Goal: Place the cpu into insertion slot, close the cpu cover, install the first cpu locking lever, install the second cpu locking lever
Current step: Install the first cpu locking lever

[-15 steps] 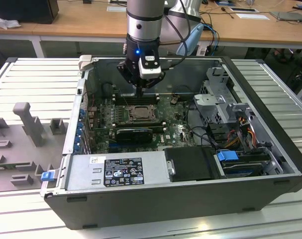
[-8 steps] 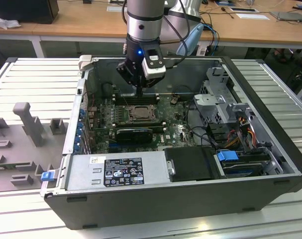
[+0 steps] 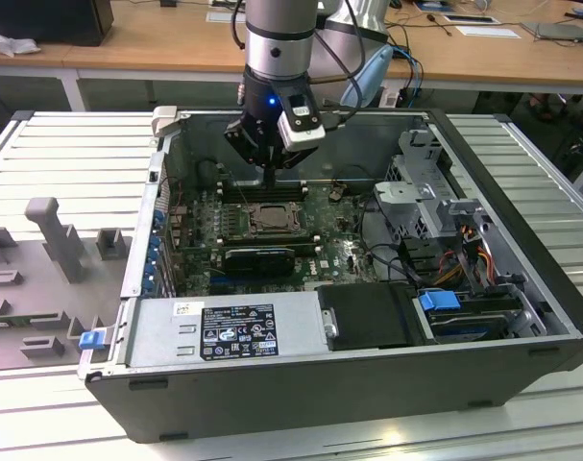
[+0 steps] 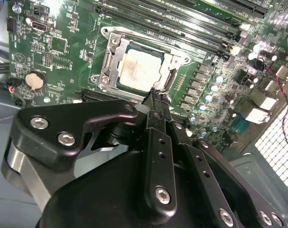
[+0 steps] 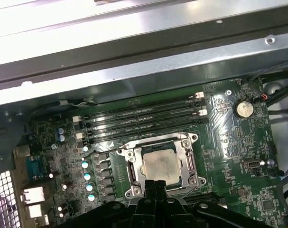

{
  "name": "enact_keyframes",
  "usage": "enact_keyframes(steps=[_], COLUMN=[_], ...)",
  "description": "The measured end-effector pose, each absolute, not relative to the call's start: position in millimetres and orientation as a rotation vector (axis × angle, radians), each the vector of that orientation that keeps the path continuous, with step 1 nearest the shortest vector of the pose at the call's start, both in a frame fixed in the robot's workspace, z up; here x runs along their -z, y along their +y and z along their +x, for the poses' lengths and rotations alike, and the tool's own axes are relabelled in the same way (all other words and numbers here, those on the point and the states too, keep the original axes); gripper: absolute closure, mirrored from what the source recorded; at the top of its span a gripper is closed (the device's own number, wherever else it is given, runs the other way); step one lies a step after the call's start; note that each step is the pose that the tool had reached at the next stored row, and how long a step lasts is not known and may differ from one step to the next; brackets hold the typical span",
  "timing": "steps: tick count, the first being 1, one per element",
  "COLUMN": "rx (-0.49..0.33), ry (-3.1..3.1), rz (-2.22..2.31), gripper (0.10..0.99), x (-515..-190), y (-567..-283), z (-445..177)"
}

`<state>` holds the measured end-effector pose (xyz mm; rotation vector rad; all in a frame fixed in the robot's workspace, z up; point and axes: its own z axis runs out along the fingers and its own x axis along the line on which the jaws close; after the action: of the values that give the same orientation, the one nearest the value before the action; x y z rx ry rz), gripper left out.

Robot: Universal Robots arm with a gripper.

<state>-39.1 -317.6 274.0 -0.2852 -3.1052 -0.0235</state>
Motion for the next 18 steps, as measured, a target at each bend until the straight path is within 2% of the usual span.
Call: enact_keyframes(steps=[18], rx=[0.021], ry=[-3.117], rz=[-0.048], gripper=[0.980], x=[-274.0], y=[-317.6], z=[-39.1])
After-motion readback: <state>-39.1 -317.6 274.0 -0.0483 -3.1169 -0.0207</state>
